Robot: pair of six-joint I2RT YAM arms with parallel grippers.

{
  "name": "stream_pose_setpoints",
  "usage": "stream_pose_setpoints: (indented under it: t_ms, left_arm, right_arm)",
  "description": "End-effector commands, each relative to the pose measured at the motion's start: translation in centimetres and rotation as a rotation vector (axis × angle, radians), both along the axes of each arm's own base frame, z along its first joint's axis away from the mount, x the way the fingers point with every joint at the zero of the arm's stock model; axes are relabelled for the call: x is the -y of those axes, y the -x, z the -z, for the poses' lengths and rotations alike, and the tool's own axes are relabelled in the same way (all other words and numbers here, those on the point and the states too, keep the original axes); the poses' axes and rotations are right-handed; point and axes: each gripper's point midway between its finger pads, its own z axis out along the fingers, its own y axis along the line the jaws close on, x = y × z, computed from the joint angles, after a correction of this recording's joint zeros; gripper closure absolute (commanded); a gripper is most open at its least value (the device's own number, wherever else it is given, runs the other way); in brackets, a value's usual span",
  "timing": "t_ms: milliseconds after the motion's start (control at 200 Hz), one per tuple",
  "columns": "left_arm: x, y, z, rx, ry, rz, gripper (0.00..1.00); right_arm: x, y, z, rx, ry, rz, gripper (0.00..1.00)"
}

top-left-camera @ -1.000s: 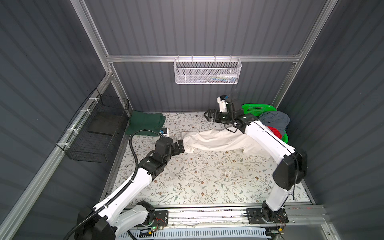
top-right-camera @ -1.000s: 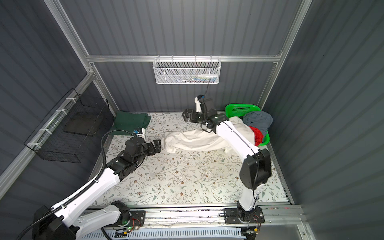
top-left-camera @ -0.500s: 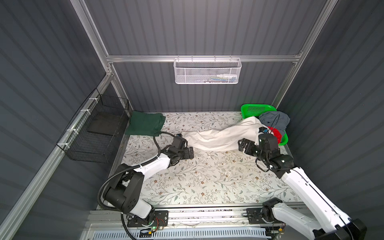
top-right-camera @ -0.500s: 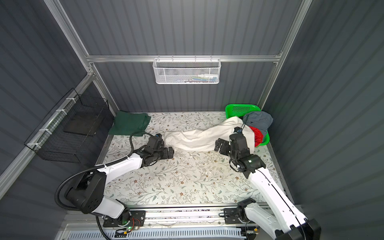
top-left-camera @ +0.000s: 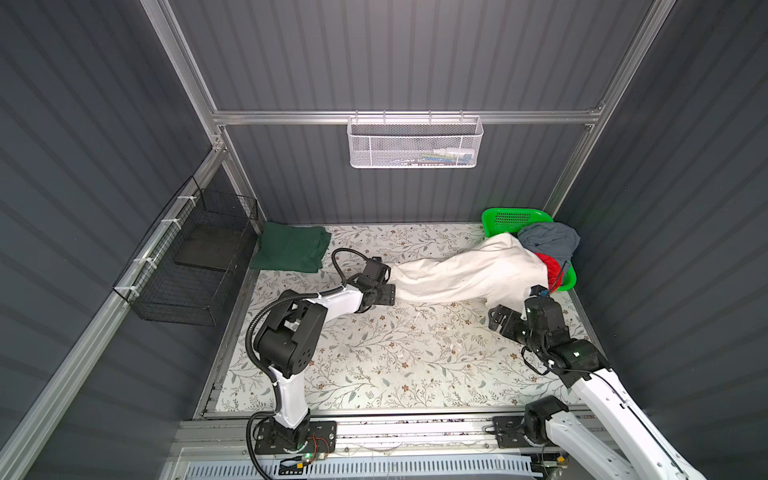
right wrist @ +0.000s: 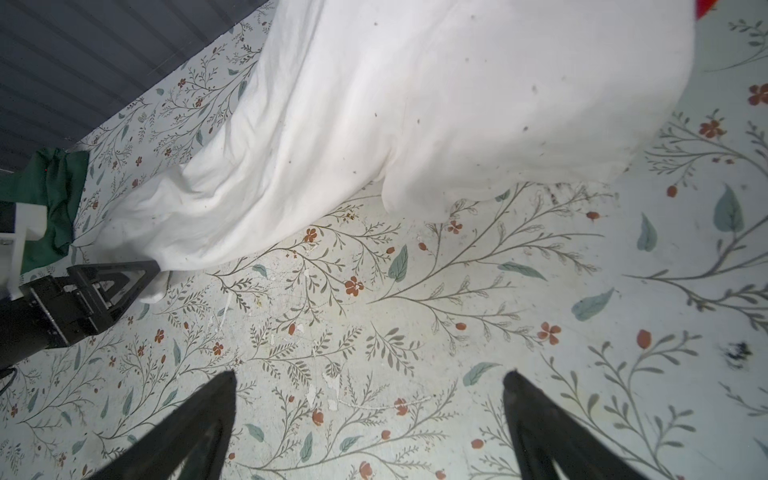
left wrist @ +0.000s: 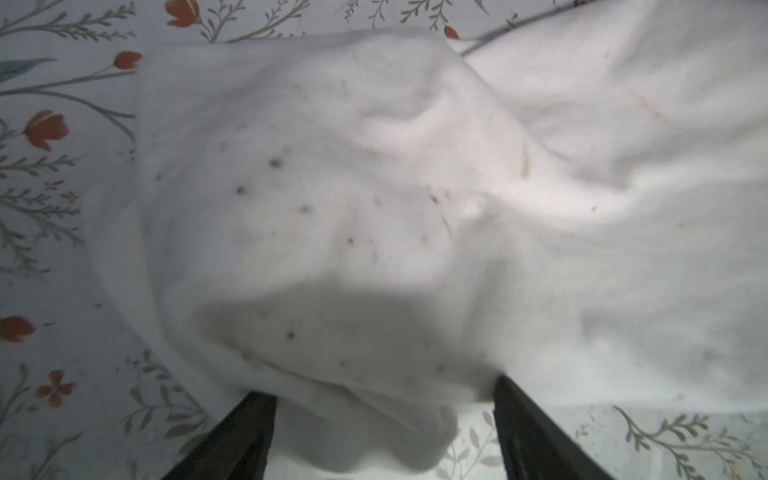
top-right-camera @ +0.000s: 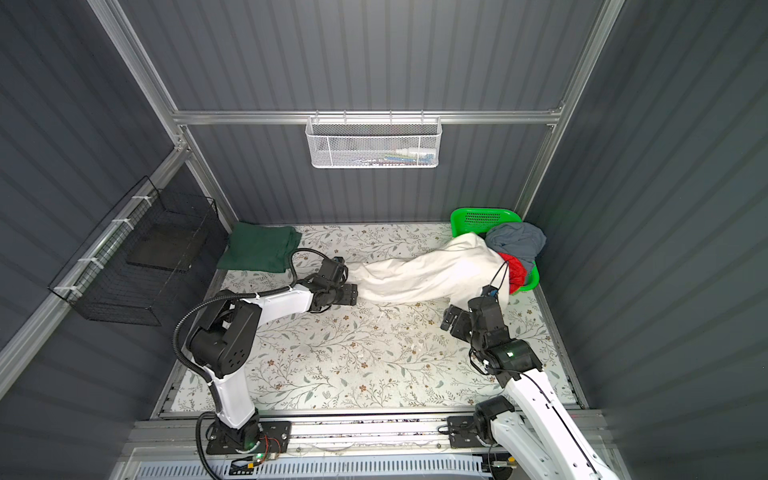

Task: Fold and stack the t-shirts

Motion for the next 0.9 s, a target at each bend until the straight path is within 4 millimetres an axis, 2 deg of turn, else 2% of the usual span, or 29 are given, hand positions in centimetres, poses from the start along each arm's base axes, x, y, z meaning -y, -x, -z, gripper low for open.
stream_pose_setpoints:
  t_ms: [0,50,110,160,235,315,400,600,730,895]
  left_arm:
    - [-0.5,0.5,2.0,-0.057,-0.078,0.019,0.24]
    - [-0.5,0.5,2.5,-0.069,-0.082,0.02,0.3]
    - [-0.5,0.6,3.0,-0.08,-0.087,0.018,0.42]
    - [-0.5,0.6,2.9,-0.08,-0.084,0.011,0.48]
    - [-0.3,0.5,2.3,-0.067,-0.072,0.019,0.63]
    - [0.0,0.4,0.5,-0.036,-0.044,0.03,0.75]
    - [0.0,0.1,-2.3,0.003,-0.032,0.031,1.0]
    - [-1.0,0.3,-11.1,0.156,0.035,-0.017,1.0]
    - [-2.8,1.1,-16.8,0.279,0.059,-0.065,1.0]
    - [-5.5,2.4,-22.0,0.387,0.054,-0.128,1.0]
  right_arm:
    - [0.0,0.1,0.3,-0.007,-0.013,0.008,0.01]
    - [0.0,0.0,0.3,-0.01,-0.015,0.006,0.01]
    - [0.0,-0.1,0.4,-0.016,-0.017,0.005,0.01]
    - [0.0,-0.1,0.4,-0.019,-0.019,0.005,0.01]
    - [0.2,-0.1,0.4,-0.027,-0.012,0.017,0.01]
    - [0.9,0.1,0.5,-0.035,0.014,0.044,0.01]
    - [1.8,0.3,0.3,-0.049,0.055,0.074,0.01]
    - [2.5,0.3,-0.3,-0.066,0.1,0.094,0.01]
    - [2.6,-0.1,-0.8,-0.066,0.113,0.095,0.01]
    - [1.8,-0.6,-1.8,-0.057,0.097,0.054,0.01]
